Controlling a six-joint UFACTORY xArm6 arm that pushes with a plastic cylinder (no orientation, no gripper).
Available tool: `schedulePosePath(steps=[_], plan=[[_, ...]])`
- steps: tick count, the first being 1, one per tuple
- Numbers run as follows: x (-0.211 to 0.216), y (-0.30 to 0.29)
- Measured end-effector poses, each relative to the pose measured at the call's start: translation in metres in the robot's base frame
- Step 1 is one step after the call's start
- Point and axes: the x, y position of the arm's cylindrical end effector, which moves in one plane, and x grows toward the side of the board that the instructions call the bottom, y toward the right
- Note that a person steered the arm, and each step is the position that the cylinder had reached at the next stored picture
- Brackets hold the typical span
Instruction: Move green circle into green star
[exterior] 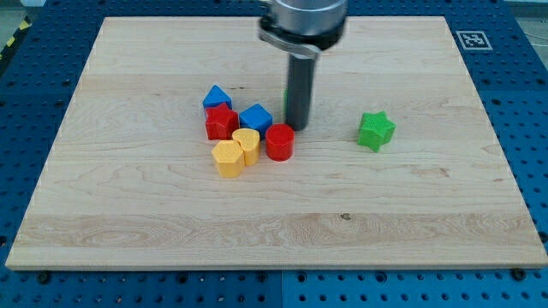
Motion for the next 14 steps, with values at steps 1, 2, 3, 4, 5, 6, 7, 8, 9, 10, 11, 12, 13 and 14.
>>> schedulePosePath(steps=[1, 2, 3, 4, 5, 6, 7, 8, 9, 10, 11, 12, 13, 14], plan=[[-0.016, -0.049], [-0.035, -0.055], [-0.039, -0.05], [-0.039, -0.043], [-0.039, -0.018], [-0.039, 0.006], [-0.038, 0.025], [-0.029, 0.044], [-0.015, 0.062], [-0.008, 0.071], [-0.008, 0.071], [-0.016, 0.046], [-0.023, 0.033], [-0.023, 0.026]])
